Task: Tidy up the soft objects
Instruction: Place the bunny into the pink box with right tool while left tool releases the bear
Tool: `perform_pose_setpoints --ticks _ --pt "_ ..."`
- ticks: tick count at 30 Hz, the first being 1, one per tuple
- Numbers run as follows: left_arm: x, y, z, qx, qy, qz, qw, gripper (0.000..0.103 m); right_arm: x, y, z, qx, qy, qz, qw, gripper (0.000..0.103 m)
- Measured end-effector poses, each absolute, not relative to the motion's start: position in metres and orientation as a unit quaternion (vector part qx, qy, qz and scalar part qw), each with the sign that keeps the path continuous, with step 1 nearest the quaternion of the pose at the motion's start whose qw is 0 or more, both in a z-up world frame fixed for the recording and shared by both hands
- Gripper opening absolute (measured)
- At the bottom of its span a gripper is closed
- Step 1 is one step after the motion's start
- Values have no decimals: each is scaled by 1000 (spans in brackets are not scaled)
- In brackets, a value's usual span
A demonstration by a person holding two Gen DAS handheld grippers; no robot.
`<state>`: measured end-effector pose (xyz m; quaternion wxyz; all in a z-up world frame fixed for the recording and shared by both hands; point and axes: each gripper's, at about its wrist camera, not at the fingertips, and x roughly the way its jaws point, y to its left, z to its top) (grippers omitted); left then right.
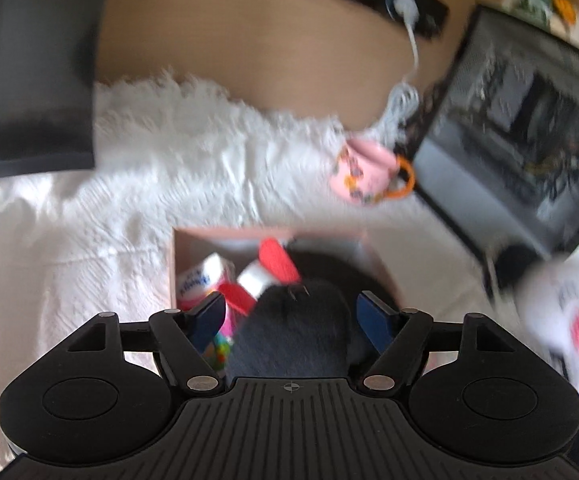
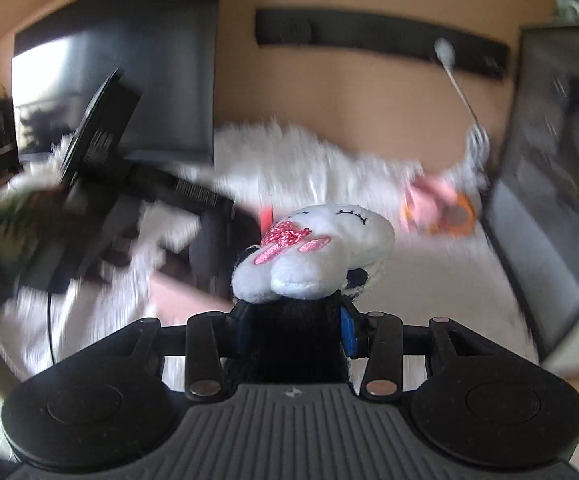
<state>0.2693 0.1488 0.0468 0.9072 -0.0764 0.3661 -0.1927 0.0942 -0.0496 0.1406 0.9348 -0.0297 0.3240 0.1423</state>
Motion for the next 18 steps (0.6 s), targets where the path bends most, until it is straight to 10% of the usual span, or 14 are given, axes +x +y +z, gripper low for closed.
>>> perform_pose_setpoints --ticks 4,18 --pt "257 164 59 -94 348 -171 917 34 143 -46 165 -13 281 166 945 42" --pt "238 164 31 -126 375 -178 901 26 250 -25 56 20 385 172 907 61"
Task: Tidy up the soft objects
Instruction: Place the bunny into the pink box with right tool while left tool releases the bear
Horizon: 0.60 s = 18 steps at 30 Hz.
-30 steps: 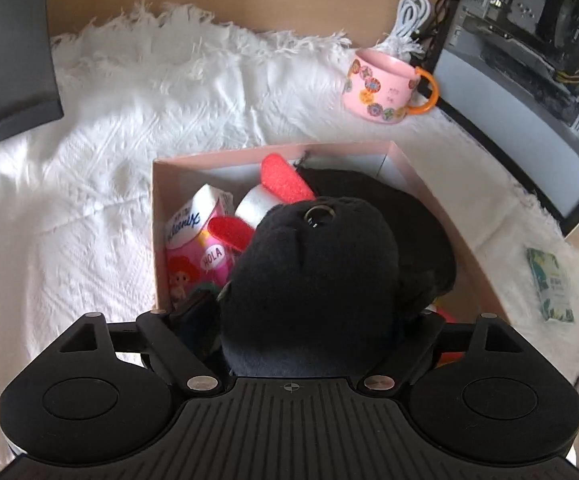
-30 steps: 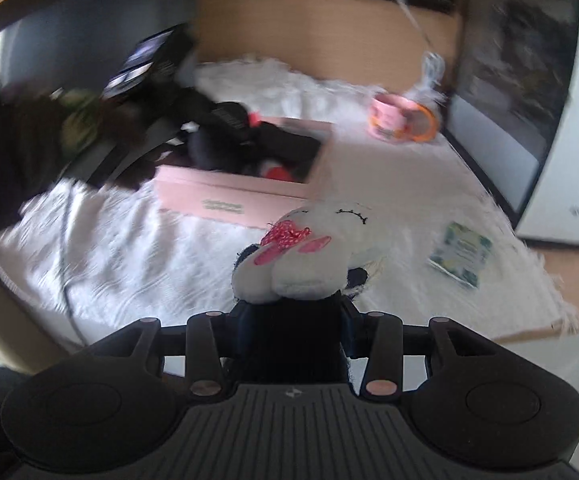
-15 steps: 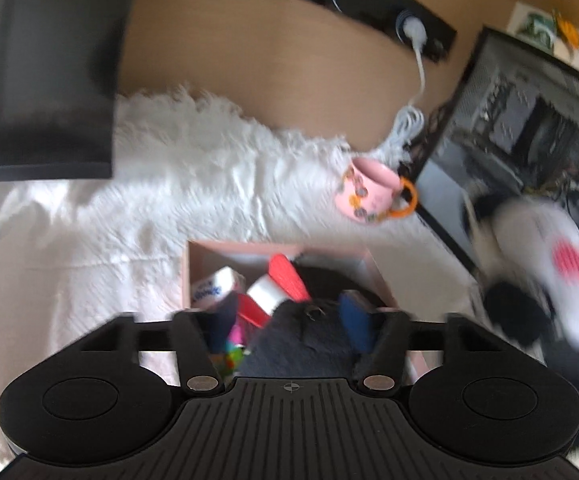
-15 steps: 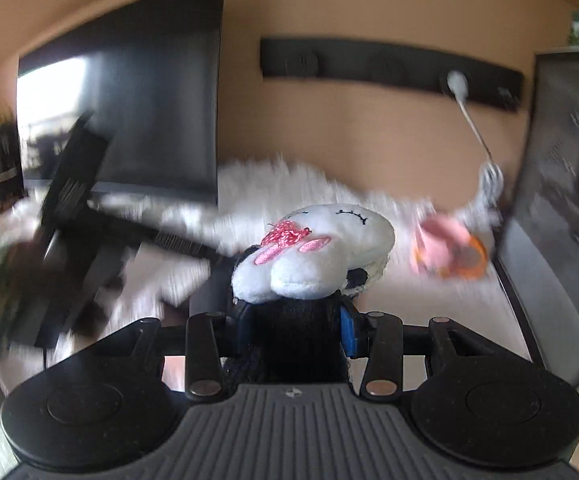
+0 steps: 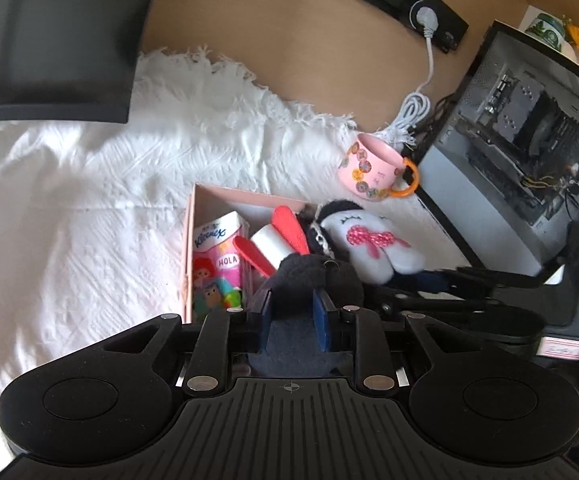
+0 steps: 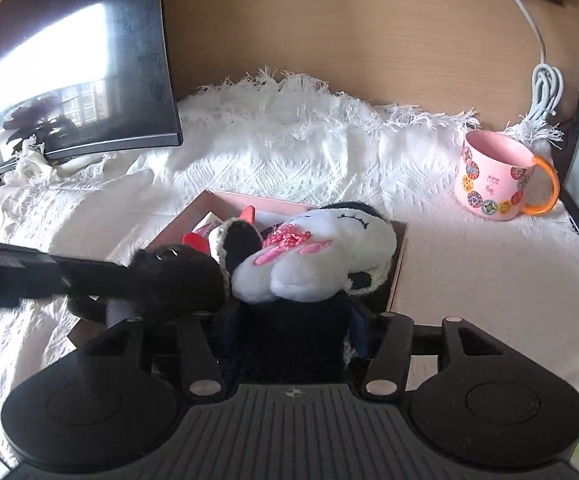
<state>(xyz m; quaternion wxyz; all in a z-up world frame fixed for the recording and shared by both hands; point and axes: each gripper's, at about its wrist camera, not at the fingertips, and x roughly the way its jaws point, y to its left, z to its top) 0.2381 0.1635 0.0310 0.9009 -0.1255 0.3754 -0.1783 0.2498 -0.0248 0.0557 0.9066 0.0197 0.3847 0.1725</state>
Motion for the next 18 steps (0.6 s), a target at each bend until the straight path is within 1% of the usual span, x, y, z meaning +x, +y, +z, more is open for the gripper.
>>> perform_pose_setpoints --ticks 1,2,4,7,8,9,10,13,18 --pt "242 165 31 -135 375 -174 901 26 251 -27 57 20 389 175 905 71" --pt "245 166 30 -142 373 -169 901 26 252 -29 58 19 392 177 903 77" --pt "251 167 31 -139 369 -159 905 26 244 -38 65 15 381 180 907 79" --pt "260 166 28 -130 363 -140 912 26 220 -42 80 -23 343 180 922 79" --pt "263 166 27 -129 363 -135 913 25 212 -41 83 -41 327 183 926 73" --pt "267 166 27 -130 364 -133 913 25 206 -39 85 -52 315 188 929 65" --pt "269 168 26 -133 365 -130 912 25 205 -37 85 -57 314 192 928 43" --pt "270 177 25 -146 374 -127 907 25 221 -29 70 -41 369 218 902 43" --pt "248 177 24 -139 382 -138 903 23 247 -20 54 -24 387 220 895 46"
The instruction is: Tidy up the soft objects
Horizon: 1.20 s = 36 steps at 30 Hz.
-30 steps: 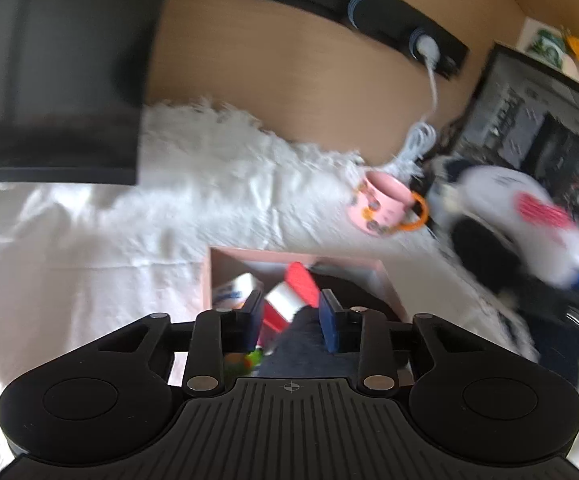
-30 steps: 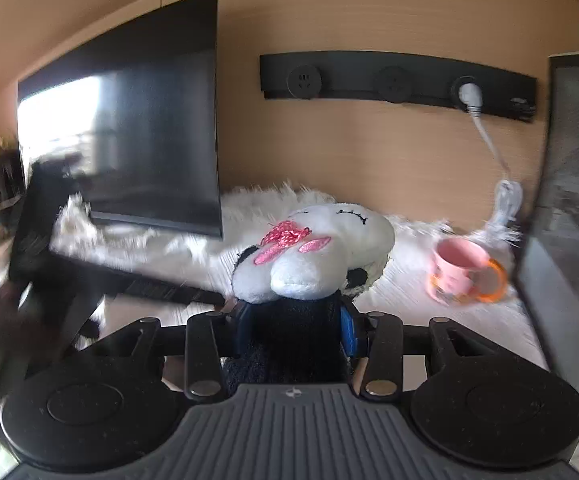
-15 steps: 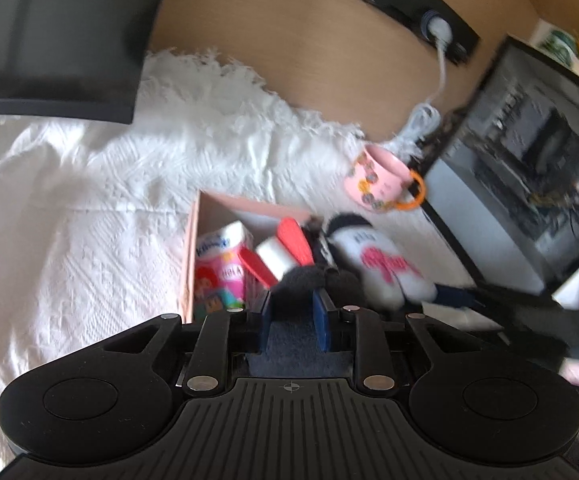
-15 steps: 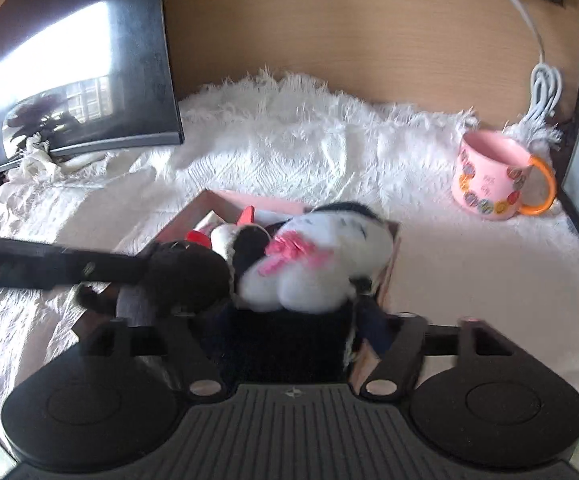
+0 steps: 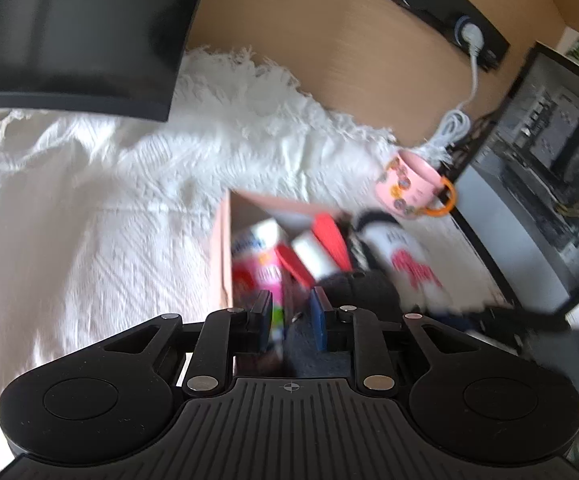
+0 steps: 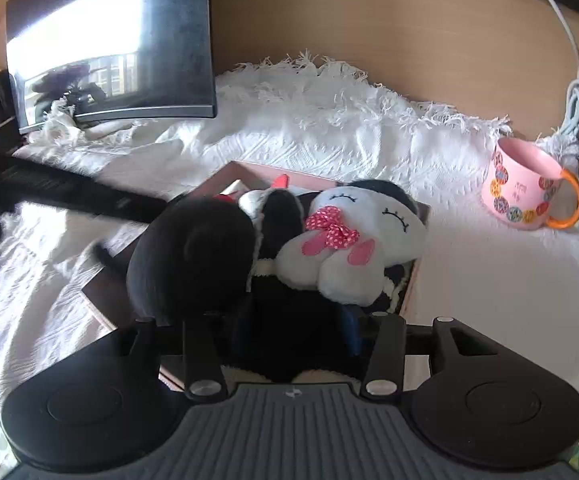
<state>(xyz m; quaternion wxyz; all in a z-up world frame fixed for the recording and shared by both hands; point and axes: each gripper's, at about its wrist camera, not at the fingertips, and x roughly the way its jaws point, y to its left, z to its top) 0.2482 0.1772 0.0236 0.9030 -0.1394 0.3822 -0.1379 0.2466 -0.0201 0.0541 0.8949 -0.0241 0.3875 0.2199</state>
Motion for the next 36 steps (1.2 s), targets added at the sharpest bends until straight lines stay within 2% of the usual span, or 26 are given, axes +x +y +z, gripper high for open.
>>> perform_pose_setpoints --ticks 7,10,14,20,27,29,30,36 --pt "229 139 6 -13 384 -94 919 22 252 -14 48 -46 382 199 901 49" --pt "228 134 2 3 383 -87 920 21 239 -9 52 -71 374 183 906 53" --pt "230 141 1 -10 380 -95 920 21 214 -13 77 -50 363 163 916 69" --pt "212 149 6 -28 360 -118 925 21 160 -18 99 -34 355 102 929 81" --pt "120 155 15 -94 305 -175 931 21 90 -22 91 -2 341 33 940 84" --pt "89 151 9 -118 299 -182 929 18 70 -26 87 17 337 24 941 85" --pt "76 146 6 -120 300 -177 930 14 60 -28 84 26 334 22 942 85" --pt "8 107 2 -55 315 -57 946 14 8 -31 63 3 326 24 945 85"
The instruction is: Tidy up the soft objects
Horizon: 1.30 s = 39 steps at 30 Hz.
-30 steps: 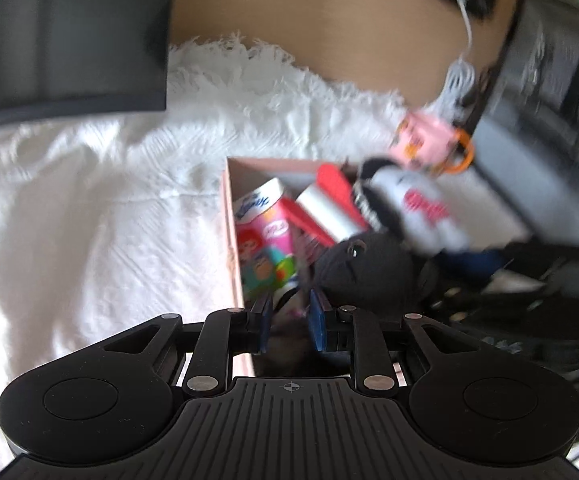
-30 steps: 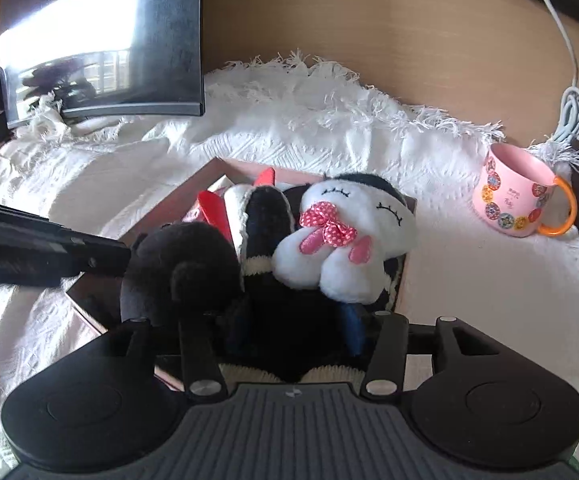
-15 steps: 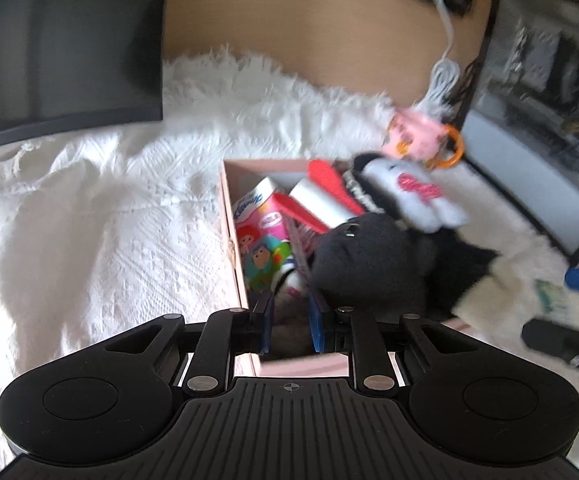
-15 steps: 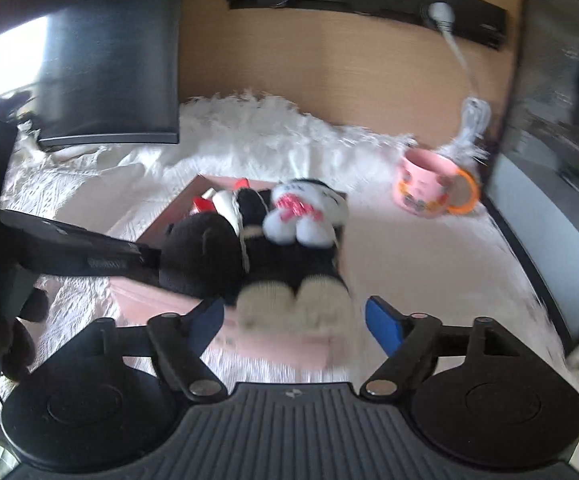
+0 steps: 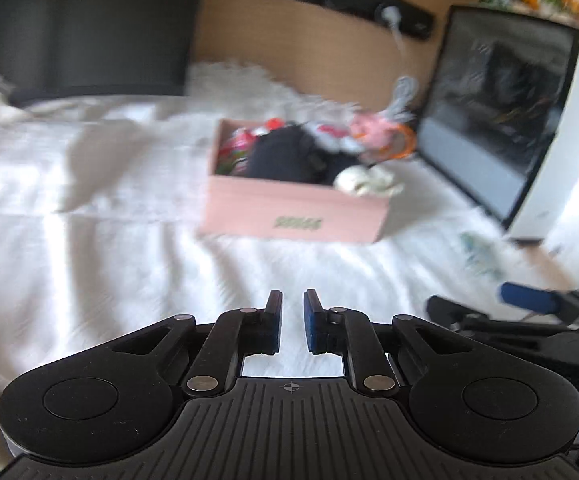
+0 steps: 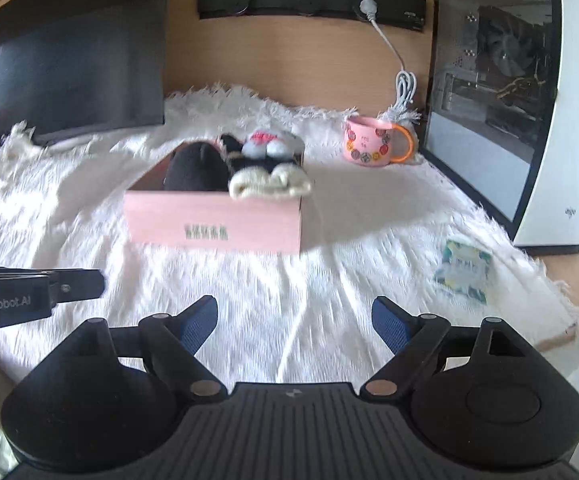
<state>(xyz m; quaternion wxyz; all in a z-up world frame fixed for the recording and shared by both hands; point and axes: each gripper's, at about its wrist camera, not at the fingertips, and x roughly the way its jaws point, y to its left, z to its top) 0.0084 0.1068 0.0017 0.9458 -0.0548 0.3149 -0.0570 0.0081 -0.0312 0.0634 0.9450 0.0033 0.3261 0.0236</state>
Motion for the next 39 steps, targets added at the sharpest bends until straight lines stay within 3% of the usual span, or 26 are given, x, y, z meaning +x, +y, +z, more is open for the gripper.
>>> perform_pose_setpoints --ticks 4,14,39 --pt "-22 89 2 -27 310 21 950 14 -11 -38 63 18 327 43 944 85" --pt "-47 67 -2 -32 324 3 945 14 -39 -43 67 19 319 72 945 85" --pt "-48 62 -3 -29 327 -8 945 14 -37 -40 62 14 338 87 937 85"
